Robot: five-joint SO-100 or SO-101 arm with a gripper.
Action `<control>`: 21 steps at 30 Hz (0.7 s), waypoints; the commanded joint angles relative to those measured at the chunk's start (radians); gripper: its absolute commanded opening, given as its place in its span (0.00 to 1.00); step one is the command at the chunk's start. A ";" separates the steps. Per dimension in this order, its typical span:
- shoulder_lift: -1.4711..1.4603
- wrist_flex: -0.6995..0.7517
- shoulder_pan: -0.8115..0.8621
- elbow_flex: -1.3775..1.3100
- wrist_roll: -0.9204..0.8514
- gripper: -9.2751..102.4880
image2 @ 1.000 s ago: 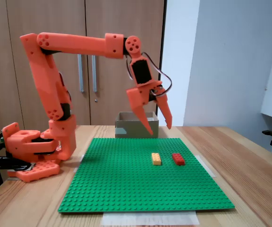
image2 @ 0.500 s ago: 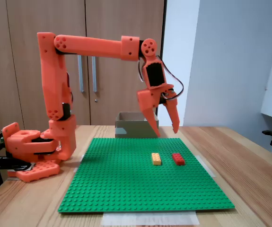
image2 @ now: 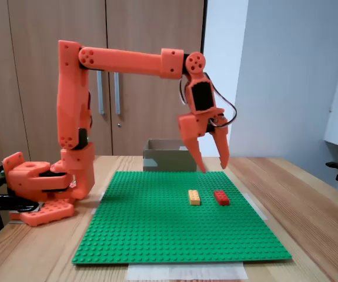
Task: Pick the red lego block and put it in the box.
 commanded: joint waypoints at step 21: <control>-0.221 -0.041 -0.015 -0.167 -0.005 0.25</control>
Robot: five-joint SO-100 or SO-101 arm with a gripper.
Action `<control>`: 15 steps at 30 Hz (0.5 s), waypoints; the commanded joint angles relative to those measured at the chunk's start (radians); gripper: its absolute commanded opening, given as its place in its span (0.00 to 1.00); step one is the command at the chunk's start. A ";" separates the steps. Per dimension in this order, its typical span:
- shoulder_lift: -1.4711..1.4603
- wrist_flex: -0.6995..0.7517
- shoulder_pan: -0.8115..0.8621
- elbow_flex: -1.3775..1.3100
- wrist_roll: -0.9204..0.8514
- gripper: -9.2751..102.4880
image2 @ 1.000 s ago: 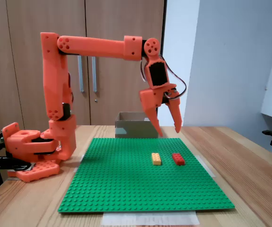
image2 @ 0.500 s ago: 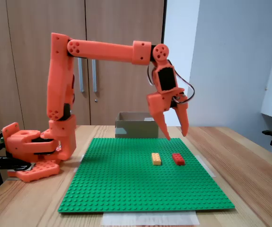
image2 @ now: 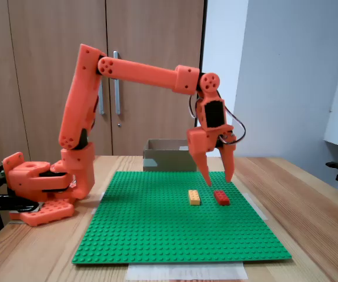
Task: Pick the red lego block and put it in the box.
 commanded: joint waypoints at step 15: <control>-0.121 0.006 -0.002 -0.121 0.008 0.25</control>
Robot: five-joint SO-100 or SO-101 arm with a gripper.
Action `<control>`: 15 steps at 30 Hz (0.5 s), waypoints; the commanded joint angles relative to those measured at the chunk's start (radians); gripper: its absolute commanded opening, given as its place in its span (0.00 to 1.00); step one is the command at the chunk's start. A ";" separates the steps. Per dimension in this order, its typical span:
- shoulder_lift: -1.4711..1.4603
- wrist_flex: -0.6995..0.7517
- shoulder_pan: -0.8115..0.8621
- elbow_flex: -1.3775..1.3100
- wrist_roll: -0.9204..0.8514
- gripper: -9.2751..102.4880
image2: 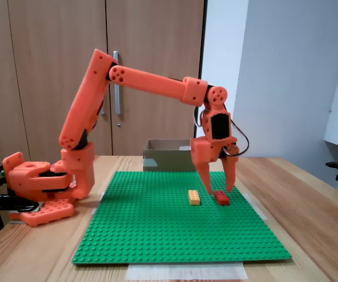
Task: Pick the red lego block and put it in the box.
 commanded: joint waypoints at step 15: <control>-0.080 0.023 -0.009 -0.124 0.015 0.25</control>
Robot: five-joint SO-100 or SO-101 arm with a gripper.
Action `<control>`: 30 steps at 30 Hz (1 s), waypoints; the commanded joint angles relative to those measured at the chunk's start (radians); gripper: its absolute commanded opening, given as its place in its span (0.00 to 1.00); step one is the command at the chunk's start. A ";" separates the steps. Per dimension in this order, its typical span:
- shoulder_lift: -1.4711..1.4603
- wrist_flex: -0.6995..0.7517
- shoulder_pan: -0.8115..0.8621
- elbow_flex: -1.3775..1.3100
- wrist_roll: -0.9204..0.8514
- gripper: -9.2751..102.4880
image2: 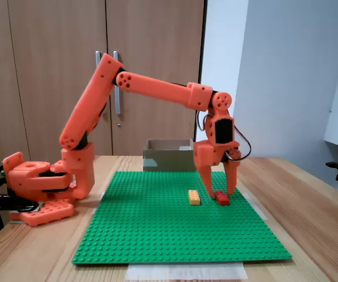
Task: Pick the red lego block and put it in the box.
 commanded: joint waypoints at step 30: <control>-0.029 0.009 0.017 -0.064 0.054 0.22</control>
